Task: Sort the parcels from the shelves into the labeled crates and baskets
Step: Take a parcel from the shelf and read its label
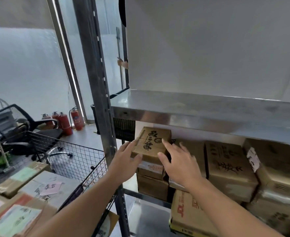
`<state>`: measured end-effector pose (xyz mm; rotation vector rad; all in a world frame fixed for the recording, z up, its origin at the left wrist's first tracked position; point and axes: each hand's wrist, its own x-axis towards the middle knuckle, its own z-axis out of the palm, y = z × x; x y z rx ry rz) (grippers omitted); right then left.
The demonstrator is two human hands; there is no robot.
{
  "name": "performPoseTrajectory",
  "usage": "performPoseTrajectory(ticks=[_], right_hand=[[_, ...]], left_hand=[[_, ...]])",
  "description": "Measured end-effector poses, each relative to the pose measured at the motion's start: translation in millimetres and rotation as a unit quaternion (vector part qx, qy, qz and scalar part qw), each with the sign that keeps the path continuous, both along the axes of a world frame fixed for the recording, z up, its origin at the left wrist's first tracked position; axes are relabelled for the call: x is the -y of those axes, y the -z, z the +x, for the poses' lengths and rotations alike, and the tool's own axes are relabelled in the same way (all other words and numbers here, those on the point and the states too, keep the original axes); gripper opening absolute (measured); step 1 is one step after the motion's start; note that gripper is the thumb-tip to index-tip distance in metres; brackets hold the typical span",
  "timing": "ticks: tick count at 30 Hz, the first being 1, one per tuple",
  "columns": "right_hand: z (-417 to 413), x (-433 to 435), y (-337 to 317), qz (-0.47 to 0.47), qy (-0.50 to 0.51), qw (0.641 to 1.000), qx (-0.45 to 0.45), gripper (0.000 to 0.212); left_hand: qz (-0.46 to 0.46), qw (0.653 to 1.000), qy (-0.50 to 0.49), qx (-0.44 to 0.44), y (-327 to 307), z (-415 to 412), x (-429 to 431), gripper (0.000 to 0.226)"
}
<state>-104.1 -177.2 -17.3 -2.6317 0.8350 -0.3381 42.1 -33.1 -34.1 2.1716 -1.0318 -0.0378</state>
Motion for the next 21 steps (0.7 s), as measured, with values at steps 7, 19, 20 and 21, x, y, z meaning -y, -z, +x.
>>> performPoseTrajectory(ticks=[7,19,20,21], right_hand=[[36,9,15,0.053,0.024,0.997,-0.057,0.063],[46,4,26,0.138,0.057,0.986,0.069,0.059],[43,4,24,0.151,0.052,0.983,0.094,0.059],[39,2,20,0.161,0.047,0.979,0.119,0.058]], left_hand=[[-0.046,0.992,-0.022,-0.119,25,25,24,0.054],[-0.174,0.969,-0.041,-0.170,27,9,25,0.044],[-0.184,0.967,-0.045,-0.172,25,5,24,0.043],[-0.195,0.965,-0.047,-0.170,22,0,23,0.042]])
